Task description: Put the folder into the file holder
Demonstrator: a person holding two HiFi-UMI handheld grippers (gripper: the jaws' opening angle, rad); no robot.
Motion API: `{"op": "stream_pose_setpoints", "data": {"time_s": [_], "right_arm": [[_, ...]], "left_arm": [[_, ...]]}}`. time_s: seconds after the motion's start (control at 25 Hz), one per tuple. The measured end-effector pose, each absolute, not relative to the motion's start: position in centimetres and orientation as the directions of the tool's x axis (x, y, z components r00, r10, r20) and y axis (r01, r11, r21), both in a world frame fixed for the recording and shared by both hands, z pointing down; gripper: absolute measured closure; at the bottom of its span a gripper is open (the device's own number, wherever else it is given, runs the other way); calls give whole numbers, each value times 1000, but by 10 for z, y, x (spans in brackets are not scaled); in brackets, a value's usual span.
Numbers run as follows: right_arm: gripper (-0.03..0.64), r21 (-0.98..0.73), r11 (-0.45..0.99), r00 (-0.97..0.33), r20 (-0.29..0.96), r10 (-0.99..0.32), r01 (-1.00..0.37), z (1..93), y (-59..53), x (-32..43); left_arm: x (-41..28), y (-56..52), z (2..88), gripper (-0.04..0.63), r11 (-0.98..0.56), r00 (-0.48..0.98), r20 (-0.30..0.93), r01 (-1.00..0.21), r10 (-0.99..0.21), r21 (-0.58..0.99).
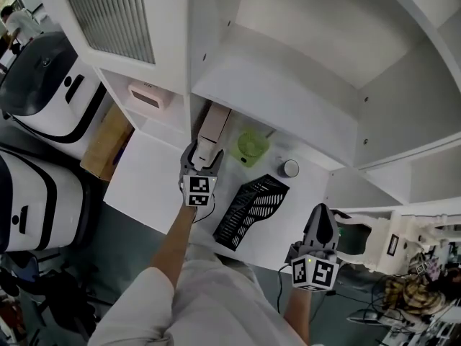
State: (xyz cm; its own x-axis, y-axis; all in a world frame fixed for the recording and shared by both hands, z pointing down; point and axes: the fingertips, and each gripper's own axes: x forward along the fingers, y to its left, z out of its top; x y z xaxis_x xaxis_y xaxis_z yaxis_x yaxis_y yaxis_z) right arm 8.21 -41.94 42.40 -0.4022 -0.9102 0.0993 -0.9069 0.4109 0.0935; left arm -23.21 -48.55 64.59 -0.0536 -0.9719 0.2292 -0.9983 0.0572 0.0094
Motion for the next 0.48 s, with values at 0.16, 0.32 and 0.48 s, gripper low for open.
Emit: {"op": "stream_pose_setpoints", "data": {"time_s": [0.16, 0.32, 0.48], "right_arm": [[629, 96, 412, -403, 96, -910, -906, 424, -421, 79], [629, 98, 401, -392, 100, -915, -911, 426, -420, 85], [629, 104, 375, -364, 113, -925, -921, 428, -414, 99]], "left_arm": [[-239, -494, 660, 249, 83, -85, 271, -996, -959, -18], [-238, -514, 665, 261, 42, -63, 264, -995, -962, -85], [-237, -524, 663, 281, 66, -85, 213, -993, -973, -96]]}}
